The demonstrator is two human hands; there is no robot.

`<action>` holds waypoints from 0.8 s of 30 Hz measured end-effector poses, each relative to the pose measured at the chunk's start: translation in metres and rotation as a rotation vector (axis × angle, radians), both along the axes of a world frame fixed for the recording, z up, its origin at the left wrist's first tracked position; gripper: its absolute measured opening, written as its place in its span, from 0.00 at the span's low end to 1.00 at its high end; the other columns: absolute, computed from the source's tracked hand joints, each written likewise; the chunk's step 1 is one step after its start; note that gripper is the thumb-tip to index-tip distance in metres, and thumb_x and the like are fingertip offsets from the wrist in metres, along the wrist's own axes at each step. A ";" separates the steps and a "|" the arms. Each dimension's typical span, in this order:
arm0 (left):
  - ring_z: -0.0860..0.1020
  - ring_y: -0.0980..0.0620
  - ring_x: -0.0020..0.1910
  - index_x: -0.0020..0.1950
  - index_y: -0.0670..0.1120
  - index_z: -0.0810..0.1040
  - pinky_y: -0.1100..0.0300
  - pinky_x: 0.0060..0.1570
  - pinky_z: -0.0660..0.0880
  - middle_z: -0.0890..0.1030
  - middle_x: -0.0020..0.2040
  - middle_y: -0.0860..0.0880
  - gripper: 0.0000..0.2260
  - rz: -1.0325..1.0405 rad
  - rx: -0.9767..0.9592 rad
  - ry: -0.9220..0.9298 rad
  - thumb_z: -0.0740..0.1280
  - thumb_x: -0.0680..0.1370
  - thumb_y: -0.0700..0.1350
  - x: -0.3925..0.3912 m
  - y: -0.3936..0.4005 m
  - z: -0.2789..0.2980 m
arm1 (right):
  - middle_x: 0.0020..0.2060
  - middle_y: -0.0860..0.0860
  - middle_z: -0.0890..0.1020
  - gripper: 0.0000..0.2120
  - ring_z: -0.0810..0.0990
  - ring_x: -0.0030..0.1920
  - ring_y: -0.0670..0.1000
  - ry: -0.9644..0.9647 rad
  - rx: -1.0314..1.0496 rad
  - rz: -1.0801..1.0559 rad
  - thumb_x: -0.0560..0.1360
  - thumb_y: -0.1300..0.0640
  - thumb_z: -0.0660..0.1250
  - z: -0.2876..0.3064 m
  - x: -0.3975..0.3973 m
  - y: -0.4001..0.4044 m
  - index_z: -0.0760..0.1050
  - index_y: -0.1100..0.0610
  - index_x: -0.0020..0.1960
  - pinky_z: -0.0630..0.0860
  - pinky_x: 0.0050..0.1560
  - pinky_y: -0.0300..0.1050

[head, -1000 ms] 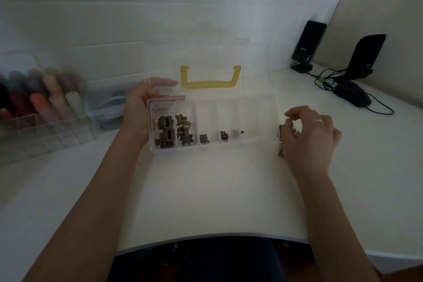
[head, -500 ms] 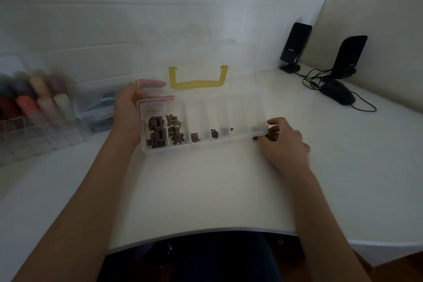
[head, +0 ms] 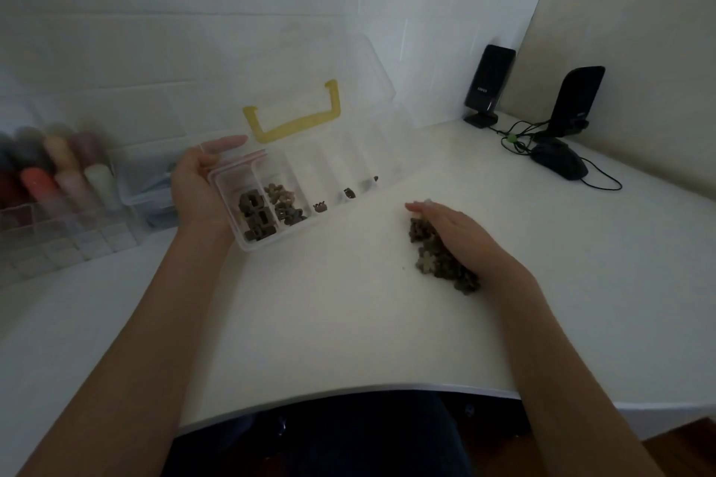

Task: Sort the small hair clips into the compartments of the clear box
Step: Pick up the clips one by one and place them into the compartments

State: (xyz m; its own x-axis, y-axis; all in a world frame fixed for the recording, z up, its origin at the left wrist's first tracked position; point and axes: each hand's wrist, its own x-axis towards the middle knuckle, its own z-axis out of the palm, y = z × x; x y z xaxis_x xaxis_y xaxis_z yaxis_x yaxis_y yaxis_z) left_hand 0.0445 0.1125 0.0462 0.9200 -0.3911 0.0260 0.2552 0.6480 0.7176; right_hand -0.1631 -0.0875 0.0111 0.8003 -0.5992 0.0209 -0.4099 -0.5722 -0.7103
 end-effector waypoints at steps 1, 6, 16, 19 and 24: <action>0.80 0.51 0.29 0.28 0.44 0.82 0.62 0.35 0.77 0.81 0.28 0.47 0.13 0.000 -0.005 -0.001 0.58 0.60 0.44 -0.001 0.000 0.000 | 0.63 0.40 0.74 0.21 0.67 0.67 0.42 -0.039 0.038 0.009 0.81 0.43 0.46 0.000 0.003 0.005 0.75 0.43 0.63 0.57 0.70 0.43; 0.81 0.50 0.28 0.36 0.41 0.80 0.63 0.34 0.77 0.81 0.29 0.46 0.13 -0.004 -0.006 -0.001 0.58 0.60 0.44 -0.002 -0.001 -0.001 | 0.55 0.38 0.78 0.20 0.72 0.61 0.38 -0.111 0.115 0.126 0.81 0.44 0.50 -0.006 0.016 0.034 0.80 0.44 0.54 0.61 0.63 0.35; 0.80 0.46 0.35 0.35 0.43 0.82 0.58 0.41 0.78 0.81 0.34 0.44 0.11 -0.006 0.112 -0.098 0.59 0.63 0.41 0.009 -0.008 -0.011 | 0.48 0.45 0.84 0.09 0.81 0.52 0.41 -0.297 0.107 0.230 0.75 0.62 0.66 -0.012 0.023 0.050 0.81 0.51 0.50 0.74 0.58 0.39; 0.76 0.40 0.42 0.34 0.46 0.85 0.51 0.47 0.75 0.78 0.39 0.40 0.14 0.022 0.201 -0.190 0.58 0.66 0.42 0.014 -0.011 -0.016 | 0.45 0.45 0.84 0.08 0.82 0.48 0.42 -0.372 0.111 0.227 0.74 0.65 0.68 -0.009 0.019 0.051 0.82 0.54 0.48 0.74 0.53 0.35; 0.78 0.43 0.40 0.34 0.47 0.84 0.52 0.46 0.75 0.80 0.38 0.43 0.15 -0.029 0.190 -0.210 0.57 0.67 0.42 0.013 -0.013 -0.018 | 0.45 0.49 0.85 0.09 0.83 0.49 0.45 -0.467 0.151 0.245 0.72 0.69 0.69 -0.005 0.014 0.055 0.81 0.57 0.47 0.76 0.54 0.39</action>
